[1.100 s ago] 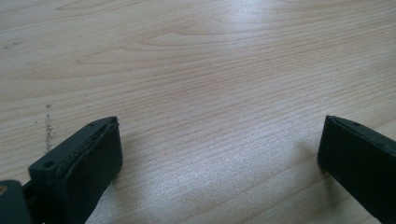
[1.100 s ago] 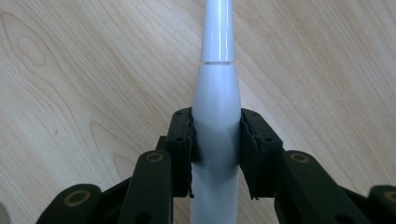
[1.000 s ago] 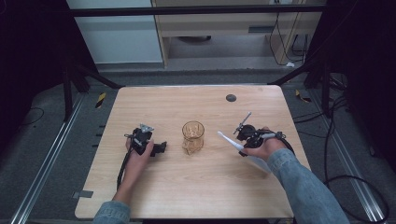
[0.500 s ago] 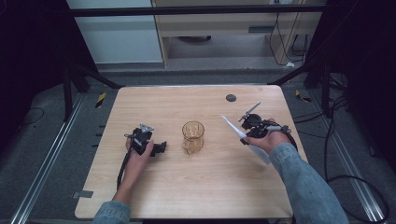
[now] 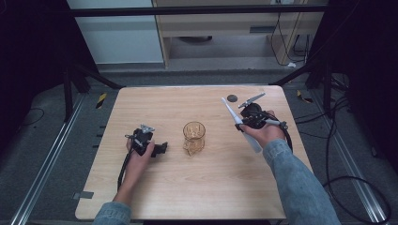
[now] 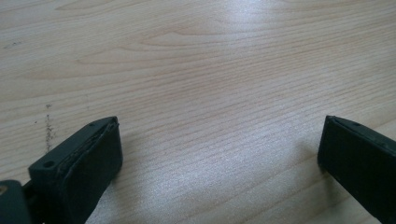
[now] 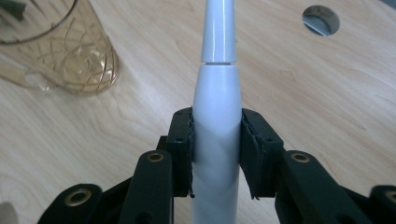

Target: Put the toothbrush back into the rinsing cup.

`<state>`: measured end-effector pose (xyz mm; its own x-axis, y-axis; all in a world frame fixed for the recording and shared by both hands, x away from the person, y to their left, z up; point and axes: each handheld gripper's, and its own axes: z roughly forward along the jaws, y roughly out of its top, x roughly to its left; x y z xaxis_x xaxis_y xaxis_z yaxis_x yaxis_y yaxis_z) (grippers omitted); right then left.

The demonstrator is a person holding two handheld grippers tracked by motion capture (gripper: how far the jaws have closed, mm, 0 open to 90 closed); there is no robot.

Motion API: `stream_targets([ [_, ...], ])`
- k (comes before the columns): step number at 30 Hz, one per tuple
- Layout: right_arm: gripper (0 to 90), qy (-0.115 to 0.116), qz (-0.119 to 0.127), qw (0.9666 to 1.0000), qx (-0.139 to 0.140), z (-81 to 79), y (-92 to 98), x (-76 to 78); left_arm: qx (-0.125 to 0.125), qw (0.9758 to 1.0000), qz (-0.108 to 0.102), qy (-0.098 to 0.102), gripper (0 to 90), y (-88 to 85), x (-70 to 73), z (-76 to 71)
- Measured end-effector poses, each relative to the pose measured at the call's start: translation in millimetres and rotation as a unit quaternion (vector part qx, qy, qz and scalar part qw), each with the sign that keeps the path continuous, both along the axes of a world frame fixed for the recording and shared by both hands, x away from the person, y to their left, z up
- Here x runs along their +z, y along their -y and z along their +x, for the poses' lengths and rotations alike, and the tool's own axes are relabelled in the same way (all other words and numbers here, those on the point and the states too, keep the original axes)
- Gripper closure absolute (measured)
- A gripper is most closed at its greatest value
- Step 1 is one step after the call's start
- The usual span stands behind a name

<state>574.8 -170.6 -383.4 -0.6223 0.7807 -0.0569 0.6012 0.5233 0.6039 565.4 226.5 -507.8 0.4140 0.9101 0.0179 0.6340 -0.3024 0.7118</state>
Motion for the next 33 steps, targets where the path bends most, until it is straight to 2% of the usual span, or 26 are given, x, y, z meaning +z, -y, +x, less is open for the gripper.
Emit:
stream_targets([
  [3,66.9,0.010,0.014,0.9998,-0.013,3.2,-2.3,5.1,0.000,1.0000,0.000,0.000,0.0,0.0,0.0,0.0],
  [11,66.8,0.032,0.028,0.9990,-0.011,7.6,-10.8,14.0,0.001,1.0000,0.000,0.000,0.0,0.2,0.0,-0.2],
  [17,66.8,0.051,0.041,0.9976,-0.025,10.6,-13.3,19.3,0.000,1.0000,0.001,0.000,0.0,0.0,0.1,-0.2],
  [22,66.8,0.061,0.059,0.9959,-0.032,14.6,-15.1,24.3,0.000,1.0000,0.002,-0.001,0.0,0.0,0.1,-0.2],
  [26,66.8,0.073,0.077,0.9935,-0.042,20.1,-12.6,34.8,0.000,1.0000,0.002,0.000,0.0,0.0,0.1,-0.2],
  [33,66.8,0.093,0.092,0.9900,-0.052,28.0,-16.0,49.6,-0.001,1.0000,0.002,0.000,0.0,-0.1,0.1,-0.2],
])
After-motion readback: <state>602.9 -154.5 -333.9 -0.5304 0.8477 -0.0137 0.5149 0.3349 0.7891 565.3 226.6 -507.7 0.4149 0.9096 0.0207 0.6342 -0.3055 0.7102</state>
